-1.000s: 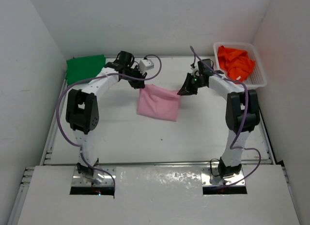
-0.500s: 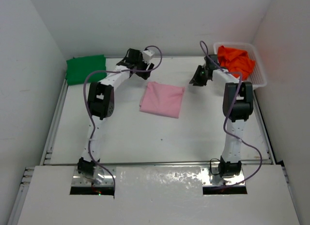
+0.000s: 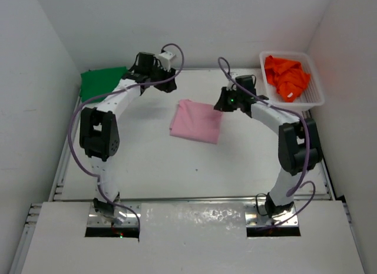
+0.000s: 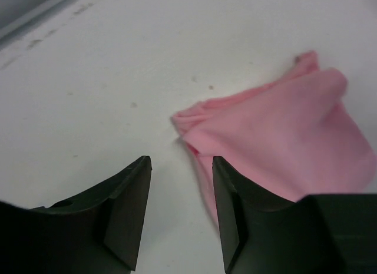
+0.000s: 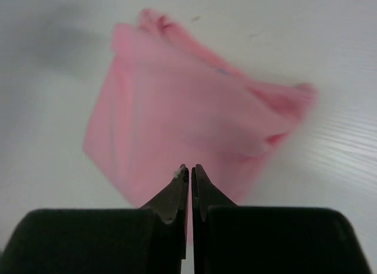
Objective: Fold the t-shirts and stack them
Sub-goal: Fold the long partially folded tshirt into a neat square, then put the neatly folded tshirt into the corner of the board with the left arm, then grab crumpled tshirt from bin with the right arm
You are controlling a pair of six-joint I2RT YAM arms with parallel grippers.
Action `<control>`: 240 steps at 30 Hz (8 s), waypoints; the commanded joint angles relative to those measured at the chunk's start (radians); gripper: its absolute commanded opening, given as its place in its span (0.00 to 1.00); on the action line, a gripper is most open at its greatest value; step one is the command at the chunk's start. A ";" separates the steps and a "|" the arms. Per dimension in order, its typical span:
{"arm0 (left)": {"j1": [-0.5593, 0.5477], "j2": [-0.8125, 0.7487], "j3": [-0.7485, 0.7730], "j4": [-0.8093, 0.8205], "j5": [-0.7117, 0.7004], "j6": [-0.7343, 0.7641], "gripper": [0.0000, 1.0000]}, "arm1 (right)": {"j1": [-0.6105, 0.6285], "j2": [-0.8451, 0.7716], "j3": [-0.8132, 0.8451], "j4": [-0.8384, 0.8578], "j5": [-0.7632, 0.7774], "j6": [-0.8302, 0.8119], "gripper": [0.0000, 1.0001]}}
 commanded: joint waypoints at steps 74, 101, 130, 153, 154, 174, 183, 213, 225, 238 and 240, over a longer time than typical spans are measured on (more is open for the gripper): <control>-0.007 0.118 -0.359 0.179 0.097 -0.434 0.00 | -0.016 0.323 0.077 -0.073 -0.057 0.144 0.52; 0.143 0.151 0.285 -0.203 -0.539 0.126 0.00 | -0.059 0.051 0.089 -0.222 0.020 0.006 0.64; 0.422 0.222 0.606 -0.151 -0.321 0.028 0.00 | -0.059 0.013 0.045 -0.276 0.061 -0.029 0.64; 0.525 0.507 0.632 0.029 -0.633 0.143 0.00 | -0.058 0.081 0.154 -0.340 0.054 -0.037 0.64; 0.525 0.509 0.632 0.038 -0.674 0.143 0.00 | -0.058 0.079 0.160 -0.341 0.057 -0.038 0.64; 0.592 0.424 0.652 -0.003 -0.773 0.113 0.68 | -0.068 0.079 0.443 -0.505 0.083 -0.124 0.65; 0.683 0.475 0.663 -0.146 -0.644 -0.019 0.65 | -0.219 0.199 0.878 -0.621 0.095 -0.106 0.63; 0.603 0.403 0.487 0.098 -0.310 -0.079 0.30 | -0.381 0.326 0.942 -0.503 0.178 0.041 0.51; 0.514 0.139 0.375 -0.175 -0.159 0.007 0.53 | -0.509 0.706 1.086 -0.216 0.539 -0.008 0.82; 0.439 0.067 0.301 -0.299 -0.263 0.042 0.52 | -0.522 0.695 1.002 -0.083 0.486 -0.132 0.00; 0.441 0.058 0.300 -0.306 -0.256 0.040 0.52 | -0.522 0.576 0.898 -0.041 0.497 -0.143 0.00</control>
